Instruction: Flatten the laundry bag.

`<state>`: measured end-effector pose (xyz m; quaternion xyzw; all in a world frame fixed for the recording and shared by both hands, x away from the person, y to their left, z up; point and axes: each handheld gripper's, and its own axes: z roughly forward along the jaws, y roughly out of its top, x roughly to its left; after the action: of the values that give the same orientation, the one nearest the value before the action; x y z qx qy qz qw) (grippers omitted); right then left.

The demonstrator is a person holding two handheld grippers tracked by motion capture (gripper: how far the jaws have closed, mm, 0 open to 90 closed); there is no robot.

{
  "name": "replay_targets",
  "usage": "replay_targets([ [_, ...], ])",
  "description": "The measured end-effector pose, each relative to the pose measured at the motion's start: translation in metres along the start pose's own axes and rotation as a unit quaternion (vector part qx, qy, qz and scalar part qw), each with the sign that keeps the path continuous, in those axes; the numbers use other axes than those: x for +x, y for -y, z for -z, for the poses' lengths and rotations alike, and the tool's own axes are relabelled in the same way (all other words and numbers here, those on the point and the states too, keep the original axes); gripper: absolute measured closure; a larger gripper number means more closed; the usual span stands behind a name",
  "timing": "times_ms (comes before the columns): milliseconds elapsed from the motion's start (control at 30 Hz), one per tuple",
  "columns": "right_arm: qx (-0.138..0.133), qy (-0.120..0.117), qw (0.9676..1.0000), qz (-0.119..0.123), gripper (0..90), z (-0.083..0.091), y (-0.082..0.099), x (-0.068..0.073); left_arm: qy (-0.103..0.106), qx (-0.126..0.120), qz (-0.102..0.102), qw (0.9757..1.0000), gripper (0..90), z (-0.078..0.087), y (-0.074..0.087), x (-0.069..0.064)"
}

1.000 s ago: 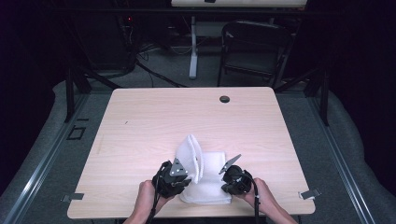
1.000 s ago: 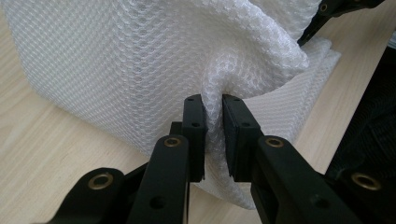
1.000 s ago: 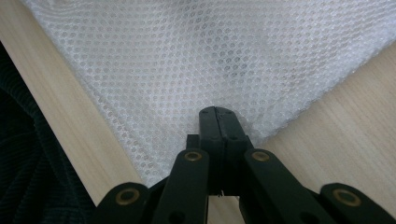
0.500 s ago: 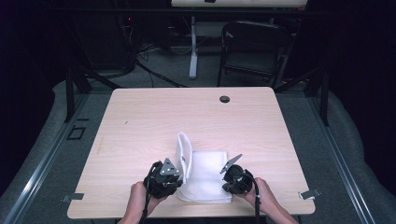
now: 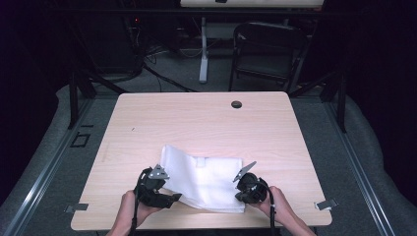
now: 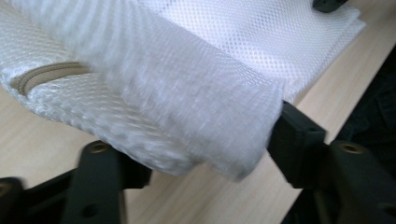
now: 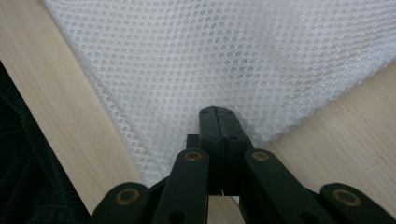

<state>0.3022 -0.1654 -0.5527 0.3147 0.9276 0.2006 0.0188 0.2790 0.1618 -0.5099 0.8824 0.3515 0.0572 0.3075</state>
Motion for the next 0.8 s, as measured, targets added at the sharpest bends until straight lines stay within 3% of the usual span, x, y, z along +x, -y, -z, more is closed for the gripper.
replay_targets([
  [67, 0.002, 0.002, 1.0, 0.001, 90.0, 0.0, 0.0, 0.0, 0.007, -0.006, 0.008, 0.9999, 22.8, 0.004, 0.003, 0.004],
  [133, 0.001, 0.003, 1.0, -0.001, 90.0, 0.0, 0.0, -0.001, -0.002, -0.009, 0.015, 0.9998, 16.5, 0.007, 0.004, 0.007],
  [300, 0.006, 0.002, 1.0, -0.005, 90.0, 0.002, 0.002, -0.005, -0.018, -0.025, 0.039, 0.9987, 14.7, 0.017, 0.009, 0.016],
  [333, -0.002, -0.004, 0.9999, -0.016, 90.0, 0.002, 0.003, -0.007, -0.019, -0.03, 0.041, 0.9985, 13.8, 0.019, 0.01, 0.018],
  [467, 0.003, -0.008, 0.9998, -0.017, 90.0, 0.003, 0.003, -0.011, -0.021, -0.041, 0.048, 0.9978, 13.7, 0.024, 0.013, 0.022],
  [633, 0.005, -0.006, 0.9998, -0.016, 88.5, 0.005, 0.004, -0.012, -0.011, -0.036, 0.025, 0.999, 13.9, 0.018, 0.006, 0.015],
  [800, -0.032, 0.002, 0.9993, -0.02, 72.0, 0.016, 0.002, -0.011, 0.0, -0.028, 0.009, 0.9996, 14.2, 0.009, 0.001, 0.012],
])
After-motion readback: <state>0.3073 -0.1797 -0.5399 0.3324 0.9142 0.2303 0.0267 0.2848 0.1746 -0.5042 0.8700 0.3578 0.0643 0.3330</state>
